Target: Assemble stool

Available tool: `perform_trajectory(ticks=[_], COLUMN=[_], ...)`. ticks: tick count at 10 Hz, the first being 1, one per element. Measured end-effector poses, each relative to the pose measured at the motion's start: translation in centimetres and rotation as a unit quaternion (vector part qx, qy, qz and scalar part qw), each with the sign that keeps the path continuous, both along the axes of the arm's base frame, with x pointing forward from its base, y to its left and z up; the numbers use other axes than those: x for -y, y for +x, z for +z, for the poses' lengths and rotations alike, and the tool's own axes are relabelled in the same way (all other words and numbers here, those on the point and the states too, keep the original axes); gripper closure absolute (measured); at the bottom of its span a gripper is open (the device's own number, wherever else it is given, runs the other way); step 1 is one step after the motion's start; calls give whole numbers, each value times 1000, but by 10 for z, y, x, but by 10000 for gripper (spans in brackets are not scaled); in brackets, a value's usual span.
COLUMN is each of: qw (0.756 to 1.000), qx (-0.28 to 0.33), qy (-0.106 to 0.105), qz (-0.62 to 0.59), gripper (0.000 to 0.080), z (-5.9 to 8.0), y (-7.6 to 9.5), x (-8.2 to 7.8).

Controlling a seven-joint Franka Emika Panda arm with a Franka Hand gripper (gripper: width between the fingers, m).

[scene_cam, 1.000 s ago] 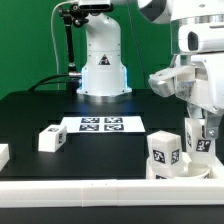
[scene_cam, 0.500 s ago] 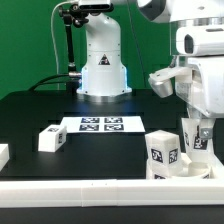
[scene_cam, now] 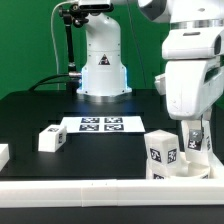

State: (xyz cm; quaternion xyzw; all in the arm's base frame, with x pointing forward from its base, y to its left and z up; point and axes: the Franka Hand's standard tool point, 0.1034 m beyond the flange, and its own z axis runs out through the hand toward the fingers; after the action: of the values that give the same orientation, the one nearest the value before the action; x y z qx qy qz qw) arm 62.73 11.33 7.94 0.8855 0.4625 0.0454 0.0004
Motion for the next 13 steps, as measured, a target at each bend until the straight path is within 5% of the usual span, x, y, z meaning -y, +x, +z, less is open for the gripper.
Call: perform_trajectory(ticks=[8,13], qw=[962,858], qx=[-14,-39], qy=[27,62], qz=[-270,-509], gripper=[457,457], z=[0,0], y=[0,0], x=[-1,2])
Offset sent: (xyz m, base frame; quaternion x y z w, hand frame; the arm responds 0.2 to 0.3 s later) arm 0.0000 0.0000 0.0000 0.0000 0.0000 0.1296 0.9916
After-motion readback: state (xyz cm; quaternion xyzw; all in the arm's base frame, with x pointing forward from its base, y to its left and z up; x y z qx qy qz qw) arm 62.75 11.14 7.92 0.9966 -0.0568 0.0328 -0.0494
